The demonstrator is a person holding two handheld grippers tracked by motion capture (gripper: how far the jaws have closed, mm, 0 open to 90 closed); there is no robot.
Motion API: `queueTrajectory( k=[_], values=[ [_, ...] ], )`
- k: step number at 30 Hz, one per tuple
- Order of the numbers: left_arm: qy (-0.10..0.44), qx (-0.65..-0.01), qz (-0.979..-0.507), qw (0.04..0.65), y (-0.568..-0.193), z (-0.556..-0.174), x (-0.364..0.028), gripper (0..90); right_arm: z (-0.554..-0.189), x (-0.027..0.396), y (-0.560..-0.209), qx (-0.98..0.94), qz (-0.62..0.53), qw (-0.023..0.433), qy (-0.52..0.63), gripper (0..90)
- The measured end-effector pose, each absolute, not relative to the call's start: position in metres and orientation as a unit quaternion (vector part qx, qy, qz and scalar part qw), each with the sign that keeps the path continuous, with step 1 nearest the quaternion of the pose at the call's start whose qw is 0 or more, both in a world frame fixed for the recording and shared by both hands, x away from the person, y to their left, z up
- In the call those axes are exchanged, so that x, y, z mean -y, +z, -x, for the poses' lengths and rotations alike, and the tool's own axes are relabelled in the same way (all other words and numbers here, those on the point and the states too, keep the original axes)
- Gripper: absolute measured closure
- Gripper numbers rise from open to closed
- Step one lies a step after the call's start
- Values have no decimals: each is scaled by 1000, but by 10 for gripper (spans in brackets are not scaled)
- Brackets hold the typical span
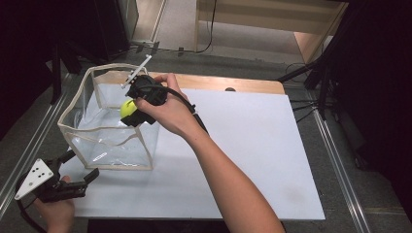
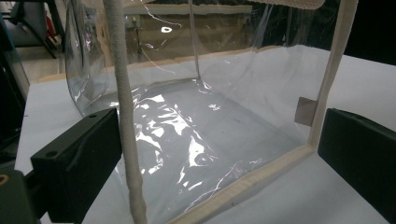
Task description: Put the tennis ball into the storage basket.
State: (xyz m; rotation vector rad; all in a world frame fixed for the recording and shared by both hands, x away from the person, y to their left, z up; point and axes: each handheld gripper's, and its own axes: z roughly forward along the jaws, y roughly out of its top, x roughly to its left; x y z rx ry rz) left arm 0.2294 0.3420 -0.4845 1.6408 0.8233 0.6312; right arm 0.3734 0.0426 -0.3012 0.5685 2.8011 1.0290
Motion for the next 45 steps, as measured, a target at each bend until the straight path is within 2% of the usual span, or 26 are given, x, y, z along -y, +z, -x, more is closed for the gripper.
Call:
queueTrajectory(
  k=[2, 9, 12, 33, 45],
  values=[
    [269, -349, -698, 565, -484, -229, -342, 1, -372, -40, -298, -918, -187, 55, 346, 101],
    [269, -349, -698, 564, -484, -229, -343, 1, -363, -26, -289, -902, -198, 77, 375, 87],
    [269, -349, -699, 563, -484, -229, -342, 1, -358, -18, -289, -900, -195, 74, 383, 16],
    [269, -349, -699, 563, -484, -229, -342, 1, -335, 12, -312, -886, -223, 114, 390, 0],
    [270, -348, -701, 560, -484, -229, -342, 1, -328, 18, -339, -883, -227, 114, 394, 0]
  ],
)
